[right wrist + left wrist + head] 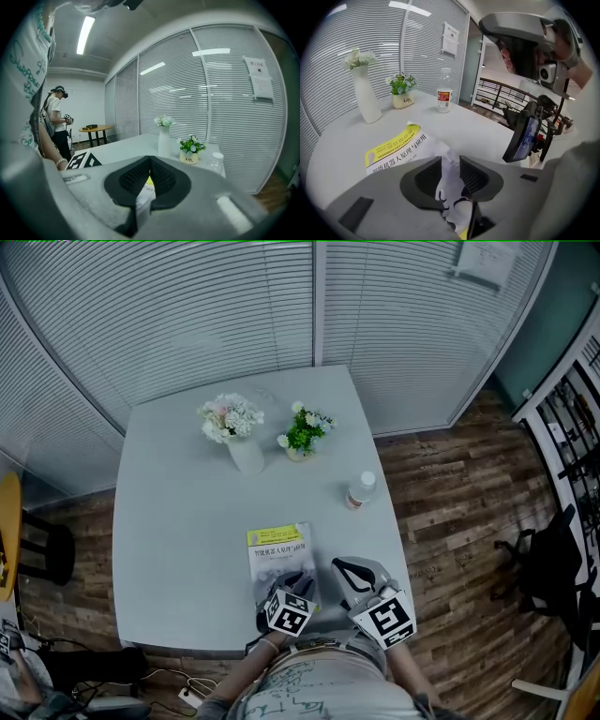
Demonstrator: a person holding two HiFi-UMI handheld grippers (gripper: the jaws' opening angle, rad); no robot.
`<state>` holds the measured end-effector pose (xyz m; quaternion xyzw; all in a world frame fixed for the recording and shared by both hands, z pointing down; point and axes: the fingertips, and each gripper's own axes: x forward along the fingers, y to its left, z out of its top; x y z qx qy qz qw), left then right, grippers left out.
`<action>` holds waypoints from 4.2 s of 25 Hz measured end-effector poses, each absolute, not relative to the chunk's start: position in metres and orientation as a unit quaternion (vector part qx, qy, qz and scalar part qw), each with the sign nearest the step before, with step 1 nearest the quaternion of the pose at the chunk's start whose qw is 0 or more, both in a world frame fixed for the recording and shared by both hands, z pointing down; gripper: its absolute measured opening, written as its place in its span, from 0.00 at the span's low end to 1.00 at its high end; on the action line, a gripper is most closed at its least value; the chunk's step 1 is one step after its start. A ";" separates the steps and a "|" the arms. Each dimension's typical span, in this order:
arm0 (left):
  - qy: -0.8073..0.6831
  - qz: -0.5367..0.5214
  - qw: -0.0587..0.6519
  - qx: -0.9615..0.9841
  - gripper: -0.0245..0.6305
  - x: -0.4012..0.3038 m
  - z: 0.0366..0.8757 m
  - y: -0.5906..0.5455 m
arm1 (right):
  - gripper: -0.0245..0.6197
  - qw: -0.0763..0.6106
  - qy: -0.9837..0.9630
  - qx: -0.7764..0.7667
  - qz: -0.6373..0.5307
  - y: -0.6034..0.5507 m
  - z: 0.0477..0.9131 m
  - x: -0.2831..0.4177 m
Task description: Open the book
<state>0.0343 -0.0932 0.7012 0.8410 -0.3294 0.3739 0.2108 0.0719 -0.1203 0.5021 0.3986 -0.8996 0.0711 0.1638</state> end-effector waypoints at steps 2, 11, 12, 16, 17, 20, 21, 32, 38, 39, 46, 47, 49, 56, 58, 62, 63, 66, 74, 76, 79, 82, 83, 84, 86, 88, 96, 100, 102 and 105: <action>-0.325 0.382 0.201 0.841 0.25 0.035 0.704 -0.093 | 0.04 0.164 -0.899 0.399 0.071 -0.120 0.503 0.072; -0.327 0.409 0.194 0.830 0.37 0.033 0.722 -0.098 | 0.04 0.169 -0.898 0.400 0.076 -0.120 0.508 0.073; -0.327 0.409 0.195 0.829 0.38 0.034 0.722 -0.098 | 0.04 0.170 -0.898 0.399 0.077 -0.119 0.508 0.073; -0.326 0.392 0.219 0.832 0.41 0.039 0.721 -0.101 | 0.04 0.171 -0.898 0.398 0.078 -0.120 0.509 0.071; -0.326 0.391 0.221 0.832 0.42 0.039 0.720 -0.101 | 0.04 0.171 -0.898 0.398 0.078 -0.120 0.510 0.071; -0.321 0.406 0.215 0.829 0.42 0.039 0.721 -0.098 | 0.04 0.171 -0.896 0.401 0.081 -0.119 0.507 0.072; -0.319 0.410 0.214 0.827 0.42 0.038 0.723 -0.097 | 0.04 0.171 -0.896 0.401 0.081 -0.119 0.506 0.072; -0.299 0.401 0.262 0.825 0.41 0.039 0.733 -0.095 | 0.04 0.164 -0.897 0.403 0.079 -0.118 0.502 0.076; -0.296 0.378 0.302 0.824 0.30 0.039 0.731 -0.092 | 0.04 0.166 -0.897 0.403 0.077 -0.117 0.503 0.076; -0.295 0.376 0.304 0.824 0.29 0.039 0.731 -0.093 | 0.04 0.166 -0.897 0.403 0.077 -0.118 0.503 0.076; -0.293 0.362 0.334 0.820 0.22 0.039 0.722 -0.087 | 0.04 0.166 -0.896 0.405 0.074 -0.114 0.503 0.077; -0.294 0.357 0.341 0.818 0.20 0.038 0.722 -0.087 | 0.04 0.166 -0.896 0.406 0.073 -0.114 0.503 0.077; -0.296 0.346 0.356 0.816 0.18 0.037 0.722 -0.088 | 0.04 0.165 -0.895 0.409 0.071 -0.116 0.502 0.076; -0.298 0.341 0.357 0.817 0.16 0.033 0.722 -0.087 | 0.04 0.167 -0.893 0.411 0.072 -0.112 0.501 0.072; -0.298 0.340 0.356 0.818 0.16 0.034 0.722 -0.088 | 0.04 0.169 -0.893 0.411 0.073 -0.112 0.501 0.072; -0.298 0.339 0.354 0.819 0.16 0.034 0.722 -0.088 | 0.04 0.167 -0.892 0.415 0.067 -0.112 0.499 0.072; -0.298 0.336 0.355 0.820 0.16 0.034 0.722 -0.087 | 0.04 0.167 -0.892 0.415 0.067 -0.111 0.499 0.071; -0.302 0.323 0.360 0.821 0.16 0.034 0.721 -0.088 | 0.04 0.168 -0.892 0.415 0.068 -0.110 0.499 0.070; -0.311 0.277 0.388 0.822 0.15 0.028 0.715 -0.088 | 0.04 0.170 -0.893 0.411 0.074 -0.102 0.501 0.064; -0.313 0.270 0.391 0.822 0.14 0.026 0.712 -0.088 | 0.04 0.171 -0.891 0.413 0.075 -0.101 0.502 0.064; -0.317 0.259 0.396 0.822 0.13 0.023 0.706 -0.086 | 0.04 0.169 -0.890 0.418 0.071 -0.099 0.500 0.064; -0.320 0.245 0.403 0.822 0.13 0.018 0.701 -0.087 | 0.04 0.170 -0.890 0.416 0.075 -0.098 0.500 0.059; -0.321 0.241 0.405 0.822 0.12 0.016 0.700 -0.087 | 0.04 0.171 -0.890 0.415 0.075 -0.098 0.500 0.058; -0.322 0.237 0.406 0.822 0.12 0.015 0.698 -0.086 | 0.04 0.173 -0.890 0.415 0.074 -0.097 0.500 0.057; -0.323 0.232 0.406 0.823 0.12 0.012 0.697 -0.085 | 0.04 0.174 -0.889 0.417 0.072 -0.096 0.499 0.055; -0.323 0.228 0.407 0.823 0.12 0.009 0.695 -0.085 | 0.04 0.174 -0.890 0.415 0.072 -0.095 0.500 0.051; -0.334 0.214 0.406 0.824 0.12 -0.006 0.692 -0.085 | 0.04 0.180 -0.890 0.414 0.069 -0.090 0.501 0.037; -0.343 0.207 0.412 0.819 0.12 -0.020 0.692 -0.085 | 0.04 0.178 -0.892 0.410 0.069 -0.088 0.501 0.026; -0.351 0.212 0.409 0.815 0.12 -0.029 0.693 -0.085 | 0.04 0.181 -0.894 0.404 0.072 -0.087 0.503 0.019; -0.363 0.243 0.392 0.809 0.07 -0.047 0.702 -0.082 | 0.04 0.185 -0.895 0.400 0.076 -0.087 0.505 0.012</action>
